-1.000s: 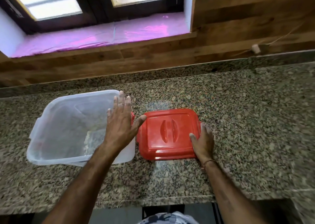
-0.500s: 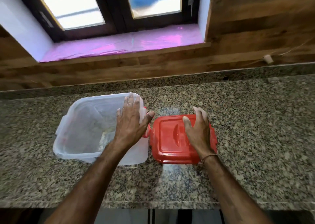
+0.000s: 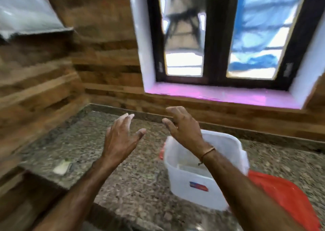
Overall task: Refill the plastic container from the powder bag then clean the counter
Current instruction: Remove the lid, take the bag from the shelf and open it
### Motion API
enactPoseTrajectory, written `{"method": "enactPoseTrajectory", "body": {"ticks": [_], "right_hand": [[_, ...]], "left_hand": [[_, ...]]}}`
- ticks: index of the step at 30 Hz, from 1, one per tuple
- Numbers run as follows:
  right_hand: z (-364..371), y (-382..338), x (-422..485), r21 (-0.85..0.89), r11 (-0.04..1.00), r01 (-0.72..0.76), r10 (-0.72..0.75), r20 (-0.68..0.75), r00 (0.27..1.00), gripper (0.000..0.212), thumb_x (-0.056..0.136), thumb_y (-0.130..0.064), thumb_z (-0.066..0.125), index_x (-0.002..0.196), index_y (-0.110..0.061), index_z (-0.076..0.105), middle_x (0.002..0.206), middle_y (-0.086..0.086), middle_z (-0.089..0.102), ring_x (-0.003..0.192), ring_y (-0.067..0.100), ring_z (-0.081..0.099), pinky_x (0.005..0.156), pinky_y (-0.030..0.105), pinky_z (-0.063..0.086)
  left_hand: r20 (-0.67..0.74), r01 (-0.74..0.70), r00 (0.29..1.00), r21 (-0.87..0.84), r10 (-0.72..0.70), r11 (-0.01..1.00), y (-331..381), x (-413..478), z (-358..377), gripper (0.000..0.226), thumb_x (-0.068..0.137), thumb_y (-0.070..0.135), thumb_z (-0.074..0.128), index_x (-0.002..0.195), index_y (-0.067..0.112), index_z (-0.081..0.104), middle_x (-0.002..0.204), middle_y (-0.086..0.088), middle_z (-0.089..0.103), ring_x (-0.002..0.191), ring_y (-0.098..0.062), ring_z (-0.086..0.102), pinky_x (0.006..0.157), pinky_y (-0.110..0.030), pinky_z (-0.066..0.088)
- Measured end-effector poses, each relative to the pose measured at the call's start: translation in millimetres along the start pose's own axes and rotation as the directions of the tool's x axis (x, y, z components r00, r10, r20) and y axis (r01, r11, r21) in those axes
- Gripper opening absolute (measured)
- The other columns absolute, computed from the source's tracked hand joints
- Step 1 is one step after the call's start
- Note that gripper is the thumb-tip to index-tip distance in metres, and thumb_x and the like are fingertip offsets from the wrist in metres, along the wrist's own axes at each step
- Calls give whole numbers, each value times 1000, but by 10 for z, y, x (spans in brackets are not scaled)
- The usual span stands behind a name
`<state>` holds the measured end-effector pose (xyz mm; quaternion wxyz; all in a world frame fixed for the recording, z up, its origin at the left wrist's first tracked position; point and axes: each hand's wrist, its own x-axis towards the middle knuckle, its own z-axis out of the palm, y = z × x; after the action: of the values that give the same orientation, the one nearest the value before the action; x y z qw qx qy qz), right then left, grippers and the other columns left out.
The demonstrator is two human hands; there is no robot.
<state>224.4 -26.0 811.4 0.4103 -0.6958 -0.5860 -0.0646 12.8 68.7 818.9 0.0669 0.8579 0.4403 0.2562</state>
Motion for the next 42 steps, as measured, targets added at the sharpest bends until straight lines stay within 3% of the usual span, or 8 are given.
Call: {"method": "enactPoseTrajectory", "body": {"ticks": [7, 14, 20, 25, 29, 37, 40, 42], "right_hand": [[801, -1484, 899, 7, 967, 253, -251, 169, 953, 34, 102, -50, 55, 128, -29, 60, 123, -4, 63, 102, 18, 64, 79, 36, 50], [1283, -2352, 1969, 157, 928, 337, -353, 88, 931, 35, 106, -49, 44, 136, -34, 54, 126, -9, 60, 101, 12, 63, 84, 40, 56], [1567, -2719, 3113, 259, 903, 342, -353, -1, 935, 38, 110, -41, 41, 141, -23, 54, 135, 1, 61, 123, 21, 60, 102, 48, 51], [1839, -3005, 4079, 264, 875, 405, -394, -94, 914, 39, 109, -45, 38, 135, -23, 57, 122, 0, 64, 110, 22, 62, 93, 44, 53], [2038, -3239, 4720, 252, 877, 410, -392, -120, 912, 44, 108, -48, 40, 140, -21, 54, 130, 4, 64, 106, 16, 61, 89, 37, 51], [2432, -3590, 5978, 104, 887, 450, -444, -75, 893, 47, 105, -51, 45, 138, -18, 53, 128, 9, 60, 97, 15, 56, 84, 36, 50], [2584, -3739, 6467, 62, 892, 449, -444, -72, 893, 43, 104, -49, 50, 135, -19, 54, 125, 6, 59, 101, 16, 60, 87, 37, 53], [2843, -3887, 6987, 10, 900, 435, -433, -85, 898, 32, 103, -46, 53, 124, -21, 56, 111, 1, 55, 86, 6, 54, 76, 30, 45]], "left_hand": [[-149, 155, 977, 16, -151, 988, -1452, -54, -1153, 76, 92, 66, 57, 153, 22, 42, 155, -4, 46, 137, -25, 51, 101, -45, 50], [-378, 188, 915, 93, -140, 978, -2229, 516, -2177, 70, 95, 64, 55, 151, 23, 44, 148, -3, 53, 133, -24, 51, 100, -39, 46], [-480, 217, 872, 196, -99, 956, -2728, 1300, -2838, 68, 96, 64, 52, 150, 24, 45, 148, -2, 53, 134, -25, 51, 103, -39, 44], [-527, 232, 845, 214, -87, 949, -3079, 1981, -3264, 67, 97, 63, 50, 150, 23, 45, 150, -2, 51, 134, -24, 52, 101, -40, 48], [-556, 268, 826, 244, -92, 932, -3303, 2511, -3595, 68, 96, 63, 52, 148, 20, 46, 147, -6, 53, 132, -27, 53, 98, -41, 49], [-561, 199, 827, 348, 33, 916, -3689, 3755, -4155, 62, 94, 60, 60, 140, 19, 54, 138, -7, 61, 122, -27, 59, 88, -37, 48], [-538, 164, 837, 417, 98, 894, -3897, 4345, -4338, 70, 91, 67, 57, 143, 21, 51, 142, -6, 59, 126, -27, 57, 95, -42, 48], [-524, 149, 842, 450, 125, 881, -4164, 4892, -4463, 71, 92, 68, 56, 145, 20, 49, 144, -5, 57, 130, -27, 53, 99, -45, 45]]}}
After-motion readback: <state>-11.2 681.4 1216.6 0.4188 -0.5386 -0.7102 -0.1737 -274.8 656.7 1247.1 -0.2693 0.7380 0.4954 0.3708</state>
